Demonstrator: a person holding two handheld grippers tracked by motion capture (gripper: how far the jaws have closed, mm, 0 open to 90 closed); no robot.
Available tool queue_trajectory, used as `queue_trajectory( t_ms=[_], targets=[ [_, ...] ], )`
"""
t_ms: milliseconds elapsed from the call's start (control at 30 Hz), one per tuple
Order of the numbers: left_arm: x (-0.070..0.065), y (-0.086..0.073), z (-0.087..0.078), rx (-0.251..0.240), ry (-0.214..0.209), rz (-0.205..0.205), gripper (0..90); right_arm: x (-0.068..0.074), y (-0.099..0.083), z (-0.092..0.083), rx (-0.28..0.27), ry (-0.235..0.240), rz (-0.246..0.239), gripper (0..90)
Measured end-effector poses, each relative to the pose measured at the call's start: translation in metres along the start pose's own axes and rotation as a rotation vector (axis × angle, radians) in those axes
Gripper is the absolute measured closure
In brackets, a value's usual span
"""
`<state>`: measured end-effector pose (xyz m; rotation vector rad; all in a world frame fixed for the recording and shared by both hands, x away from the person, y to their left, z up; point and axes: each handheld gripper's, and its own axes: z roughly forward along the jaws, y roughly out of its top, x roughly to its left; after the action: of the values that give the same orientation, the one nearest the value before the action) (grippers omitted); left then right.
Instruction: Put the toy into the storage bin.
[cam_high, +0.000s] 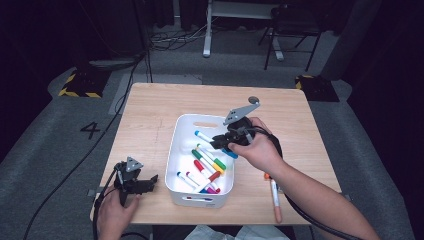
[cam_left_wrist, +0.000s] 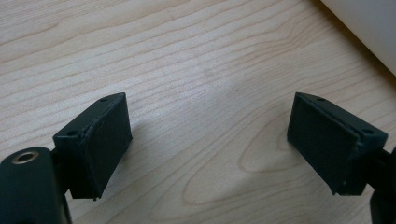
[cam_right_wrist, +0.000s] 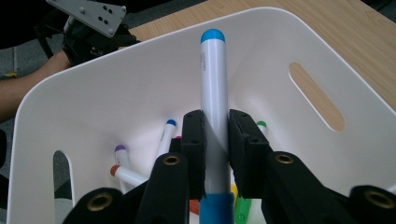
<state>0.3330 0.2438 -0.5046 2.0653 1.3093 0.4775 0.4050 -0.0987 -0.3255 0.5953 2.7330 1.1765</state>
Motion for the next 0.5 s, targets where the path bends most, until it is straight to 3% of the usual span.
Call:
queue_trajectory(
  t_ms=[167,500],
  targets=[
    [0.000,0.000,0.000,-0.001,0.001,0.001,13.9,0.001,0.004,0.011,0.004,0.000,-0.015,76.7],
    [0.000,0.000,0.000,-0.001,0.002,0.001,13.9,-0.001,-0.007,0.028,0.055,-0.008,-0.034,76.8]
  ],
)
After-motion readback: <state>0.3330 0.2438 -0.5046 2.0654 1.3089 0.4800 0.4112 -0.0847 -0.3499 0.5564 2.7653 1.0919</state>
